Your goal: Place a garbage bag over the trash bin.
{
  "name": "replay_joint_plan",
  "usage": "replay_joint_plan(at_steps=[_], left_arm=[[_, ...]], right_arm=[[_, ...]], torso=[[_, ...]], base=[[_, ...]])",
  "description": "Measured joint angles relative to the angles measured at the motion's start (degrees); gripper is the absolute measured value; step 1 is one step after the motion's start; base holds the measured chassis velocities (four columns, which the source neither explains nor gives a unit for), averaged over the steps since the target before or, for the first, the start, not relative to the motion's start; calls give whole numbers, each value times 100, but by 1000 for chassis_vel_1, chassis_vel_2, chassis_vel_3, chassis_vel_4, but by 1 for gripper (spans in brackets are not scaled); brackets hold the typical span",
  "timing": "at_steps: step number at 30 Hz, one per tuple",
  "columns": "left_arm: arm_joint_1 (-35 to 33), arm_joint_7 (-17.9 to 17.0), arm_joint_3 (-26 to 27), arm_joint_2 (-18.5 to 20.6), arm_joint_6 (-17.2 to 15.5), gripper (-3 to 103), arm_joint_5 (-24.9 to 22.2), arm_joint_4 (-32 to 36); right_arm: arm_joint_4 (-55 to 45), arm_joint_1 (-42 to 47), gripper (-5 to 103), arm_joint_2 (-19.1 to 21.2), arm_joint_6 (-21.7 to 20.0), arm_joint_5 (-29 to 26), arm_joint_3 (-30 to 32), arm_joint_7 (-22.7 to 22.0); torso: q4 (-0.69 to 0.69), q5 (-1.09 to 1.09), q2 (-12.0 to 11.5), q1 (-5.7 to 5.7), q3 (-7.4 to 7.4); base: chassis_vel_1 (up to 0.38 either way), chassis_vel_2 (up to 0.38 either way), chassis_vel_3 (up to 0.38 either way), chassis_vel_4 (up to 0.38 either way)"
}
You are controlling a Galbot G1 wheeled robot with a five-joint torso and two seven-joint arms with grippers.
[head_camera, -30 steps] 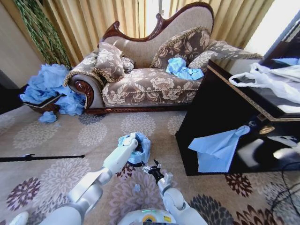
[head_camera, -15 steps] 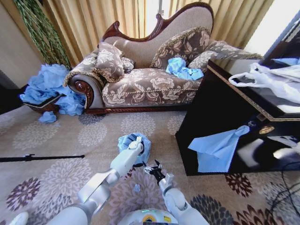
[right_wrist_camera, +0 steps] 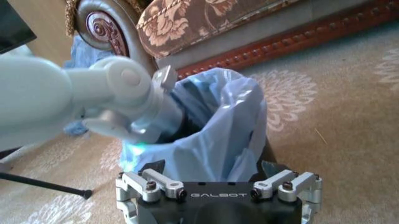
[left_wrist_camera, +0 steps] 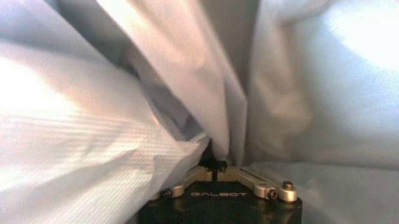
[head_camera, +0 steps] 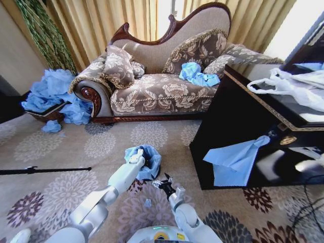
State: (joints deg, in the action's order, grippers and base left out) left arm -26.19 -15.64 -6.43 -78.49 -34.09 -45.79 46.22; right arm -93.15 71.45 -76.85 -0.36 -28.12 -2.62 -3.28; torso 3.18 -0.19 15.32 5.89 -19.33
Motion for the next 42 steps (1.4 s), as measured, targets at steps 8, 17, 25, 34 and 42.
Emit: replay_joint_plan(at_steps=[8, 17, 25, 34, 42], left_arm=[[-50, 15, 52, 0, -176, 0, -186, 458], [-546, -491, 202, 505, -652, 0, -833, 1912], [-1044, -512, 532, 883, -563, 0, -1026, 2943], [-1545, -496, 767, 1171, -134, 0, -654, 4167], [-2746, -264, 1318, 1719, 1089, 0, 501, 5641]], right_arm=[[-82, 57, 100, 83, 0, 11, 26, 0], [-93, 60, 100, 76, 24, 8, 40, 0], [-137, 92, 100, 104, 25, -2, 39, 0], [-88, 117, 100, 155, 56, 8, 44, 29], [-340, 361, 100, 199, 84, 11, 335, 101]], torso=[[-1, 0, 0, 0, 0], [-1, 0, 0, 0, 0], [-2, -1, 0, 0, 0], [0, 0, 0, 0, 0], [-2, 0, 0, 0, 0]], base=[[0, 0, 0, 0], [0, 0, 0, 0], [0, 0, 0, 0], [0, 0, 0, 0], [0, 0, 0, 0]])
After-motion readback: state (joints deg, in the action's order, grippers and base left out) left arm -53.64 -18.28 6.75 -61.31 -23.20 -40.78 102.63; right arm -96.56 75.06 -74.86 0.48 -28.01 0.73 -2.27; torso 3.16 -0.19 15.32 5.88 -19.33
